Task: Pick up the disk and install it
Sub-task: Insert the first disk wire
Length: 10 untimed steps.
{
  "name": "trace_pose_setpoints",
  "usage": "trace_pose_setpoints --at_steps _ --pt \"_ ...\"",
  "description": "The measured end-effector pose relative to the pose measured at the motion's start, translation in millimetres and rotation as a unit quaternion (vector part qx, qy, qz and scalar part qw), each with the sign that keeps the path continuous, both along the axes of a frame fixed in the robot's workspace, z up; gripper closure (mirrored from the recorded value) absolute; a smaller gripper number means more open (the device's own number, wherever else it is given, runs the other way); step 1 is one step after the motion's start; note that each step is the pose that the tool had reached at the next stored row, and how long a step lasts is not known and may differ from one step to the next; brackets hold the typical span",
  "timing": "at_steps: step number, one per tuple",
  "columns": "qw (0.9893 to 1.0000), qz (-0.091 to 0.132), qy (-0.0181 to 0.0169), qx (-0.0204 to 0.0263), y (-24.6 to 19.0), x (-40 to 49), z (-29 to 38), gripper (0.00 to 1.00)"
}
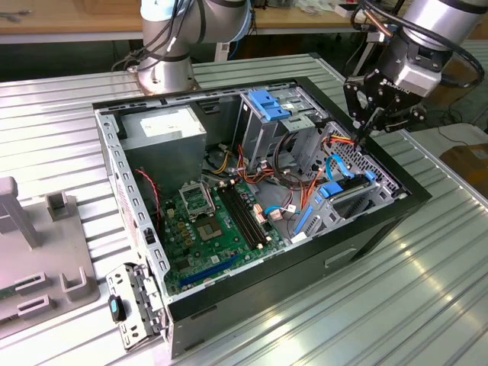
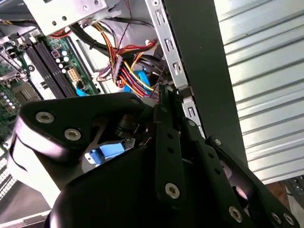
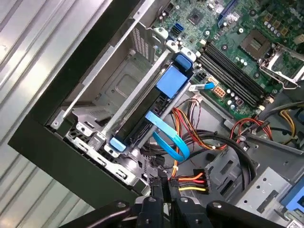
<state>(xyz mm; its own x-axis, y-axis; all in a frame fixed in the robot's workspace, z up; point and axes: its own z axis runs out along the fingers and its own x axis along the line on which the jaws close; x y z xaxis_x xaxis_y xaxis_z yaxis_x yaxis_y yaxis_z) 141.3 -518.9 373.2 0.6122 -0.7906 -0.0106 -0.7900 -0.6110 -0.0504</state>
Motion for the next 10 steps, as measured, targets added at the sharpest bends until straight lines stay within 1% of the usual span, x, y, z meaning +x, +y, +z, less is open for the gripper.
trace_pose_setpoints --at_steps 2,3,4,7,9,10 --pt "0.9998 -0.018 0.0 0.0 0.1 0.0 -0.4 0.84" --pt "0.9995 -0.032 0.0 0.0 0.1 0.0 -0.7 0.84" --pt "0.9992 -0.039 0.0 0.0 0.1 0.0 -0.8 0.84" --pt "0.998 -0.064 0.0 0.0 0.1 0.0 -1.5 0.84" --pt "0.9967 -0.081 0.0 -0.0001 0.1 0.0 -2.0 0.84" --pt "0.9955 -0.095 0.0 -0.0001 0.1 0.0 -2.5 0.84"
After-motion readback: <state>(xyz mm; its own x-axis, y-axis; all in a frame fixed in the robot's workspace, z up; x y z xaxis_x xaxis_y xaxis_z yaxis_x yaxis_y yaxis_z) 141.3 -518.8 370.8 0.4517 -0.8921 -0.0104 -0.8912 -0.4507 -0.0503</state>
